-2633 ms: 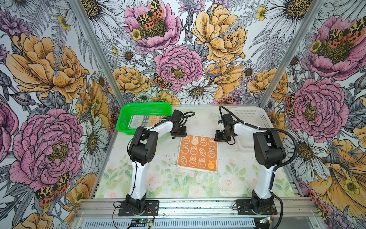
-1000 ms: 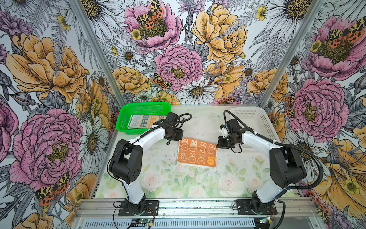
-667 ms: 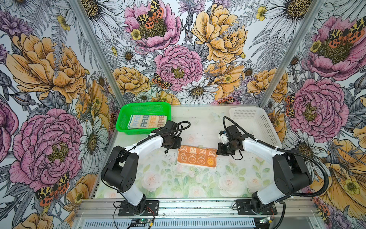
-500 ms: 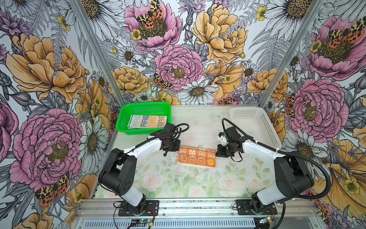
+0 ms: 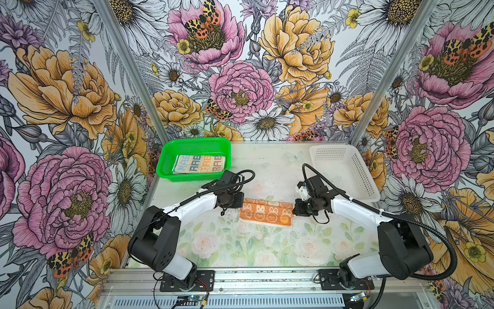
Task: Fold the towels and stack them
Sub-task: 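Fold the far edge toward the robot with both grippers, rolling it over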
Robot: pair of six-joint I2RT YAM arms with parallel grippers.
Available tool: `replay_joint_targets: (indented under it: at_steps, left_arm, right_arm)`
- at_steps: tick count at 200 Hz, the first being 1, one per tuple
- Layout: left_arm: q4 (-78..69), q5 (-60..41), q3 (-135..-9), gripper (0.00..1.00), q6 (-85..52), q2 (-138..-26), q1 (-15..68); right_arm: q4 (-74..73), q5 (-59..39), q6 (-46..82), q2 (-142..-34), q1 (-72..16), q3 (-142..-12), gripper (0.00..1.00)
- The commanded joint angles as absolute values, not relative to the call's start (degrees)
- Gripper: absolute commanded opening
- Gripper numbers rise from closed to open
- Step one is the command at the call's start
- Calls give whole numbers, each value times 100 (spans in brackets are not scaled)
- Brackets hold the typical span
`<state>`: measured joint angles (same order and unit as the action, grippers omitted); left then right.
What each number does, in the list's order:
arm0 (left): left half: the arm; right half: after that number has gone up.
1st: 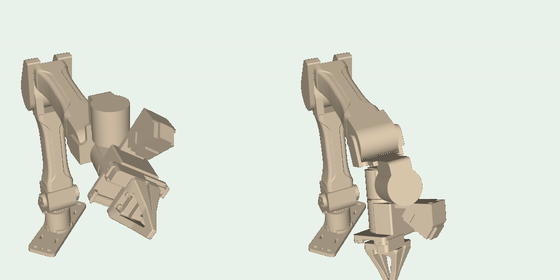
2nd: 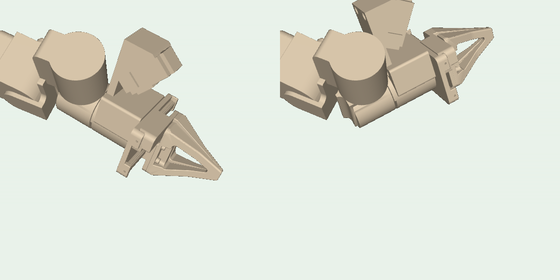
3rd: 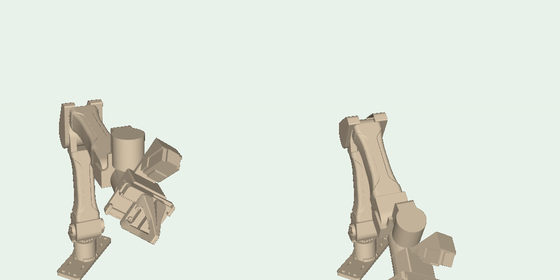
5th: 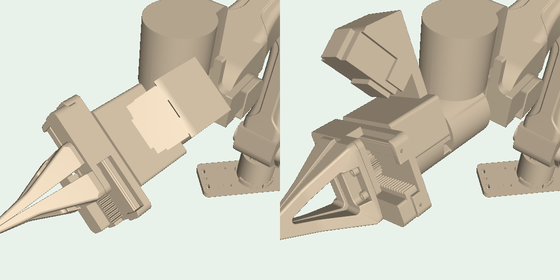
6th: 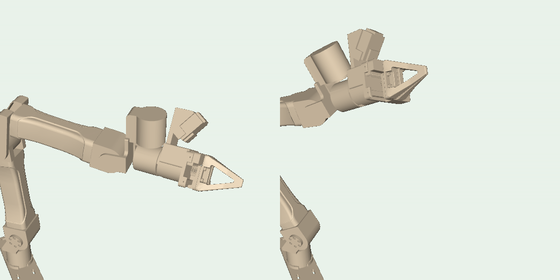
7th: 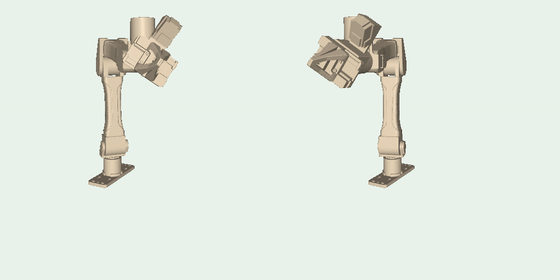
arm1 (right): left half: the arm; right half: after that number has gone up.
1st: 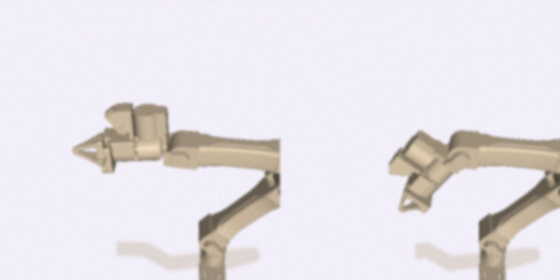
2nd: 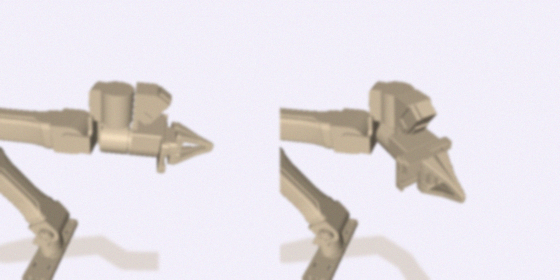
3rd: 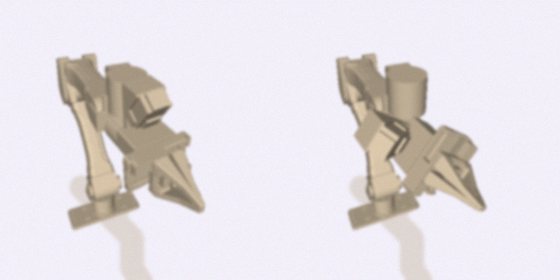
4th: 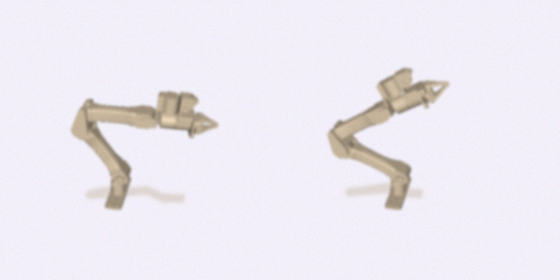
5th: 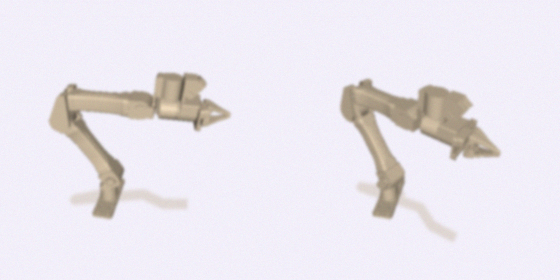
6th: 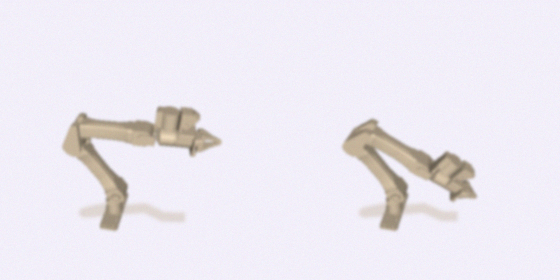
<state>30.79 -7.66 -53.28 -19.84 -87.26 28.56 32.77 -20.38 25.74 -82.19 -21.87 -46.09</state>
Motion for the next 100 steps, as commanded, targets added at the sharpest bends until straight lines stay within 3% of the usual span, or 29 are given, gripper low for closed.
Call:
replay_joint_targets:
  at_steps: [1, 70, 81, 90, 100]
  left_arm:
    - [2915, -439, -5174, 0, -2122, -8637, 2848]
    - [2828, -446, -5054, 0, -2300, -8664, 3113]
    - [2829, -463, -5036, 5, -2336, -8639, 3180]
    - [2830, -494, -5024, 7, -2365, -8586, 3228]
    - [2861, -477, -5003, 20, -2381, -8511, 3273]
  right_arm:
    - [3208, -1883, 2704, -8174, -2287, -4425, 0]
    - [3032, -1778, 2799, -8184, -2456, -4117, 0]
    - [3040, -1816, 2770, -8169, -2468, -4122, 7]
    - [3041, -1850, 2739, -8120, -2469, -4122, 19]
    - [3062, -1878, 2729, -8004, -2473, -4137, 30]
